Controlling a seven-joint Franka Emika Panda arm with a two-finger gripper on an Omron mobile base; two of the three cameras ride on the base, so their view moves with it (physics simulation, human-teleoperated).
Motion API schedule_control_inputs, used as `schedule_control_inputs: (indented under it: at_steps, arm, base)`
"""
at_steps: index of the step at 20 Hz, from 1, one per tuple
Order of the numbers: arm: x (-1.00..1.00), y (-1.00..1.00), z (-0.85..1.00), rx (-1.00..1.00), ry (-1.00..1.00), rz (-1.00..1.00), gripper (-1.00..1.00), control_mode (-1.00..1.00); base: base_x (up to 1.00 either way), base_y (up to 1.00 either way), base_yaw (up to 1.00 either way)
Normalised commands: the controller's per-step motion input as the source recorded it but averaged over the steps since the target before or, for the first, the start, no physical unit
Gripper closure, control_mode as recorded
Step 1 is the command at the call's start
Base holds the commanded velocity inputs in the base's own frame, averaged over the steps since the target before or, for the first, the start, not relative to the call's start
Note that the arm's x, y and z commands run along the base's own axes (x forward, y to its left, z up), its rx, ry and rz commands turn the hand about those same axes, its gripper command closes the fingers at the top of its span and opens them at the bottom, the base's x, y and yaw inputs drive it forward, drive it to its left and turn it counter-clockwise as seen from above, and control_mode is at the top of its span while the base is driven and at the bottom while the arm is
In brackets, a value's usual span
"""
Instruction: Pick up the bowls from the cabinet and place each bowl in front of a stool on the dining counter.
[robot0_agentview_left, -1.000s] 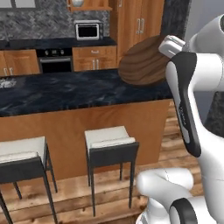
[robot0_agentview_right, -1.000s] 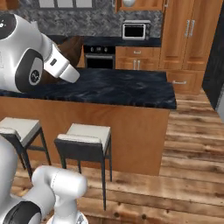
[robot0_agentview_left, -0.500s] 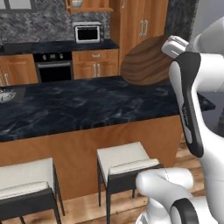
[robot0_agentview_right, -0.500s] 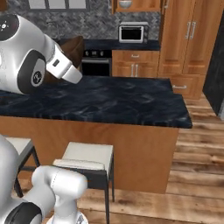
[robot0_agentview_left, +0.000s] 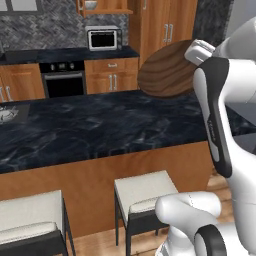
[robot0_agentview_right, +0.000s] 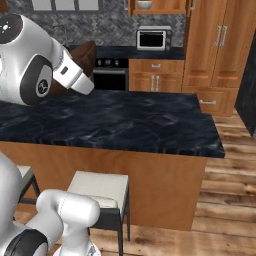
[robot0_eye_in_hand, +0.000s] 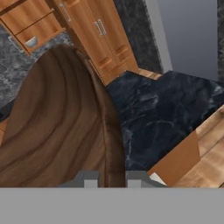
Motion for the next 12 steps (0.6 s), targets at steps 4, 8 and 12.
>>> schedule_control_inputs:
  at_steps: [4,8,12]
  arm:
    - [0.00,0.00,0.00,0.00,0.00,0.00,1.00,1.00]
    - [0.00,0.00,0.00,0.00,0.00,0.00,1.00,1.00]
    - [0.17,0.00,-0.02,0.00,-0.01,0.00,1.00,-1.00]
  base:
    - [0.16,0.00,-0.02]
    - [0.06,0.00,-0.01]
    - [0.08,0.00,0.00]
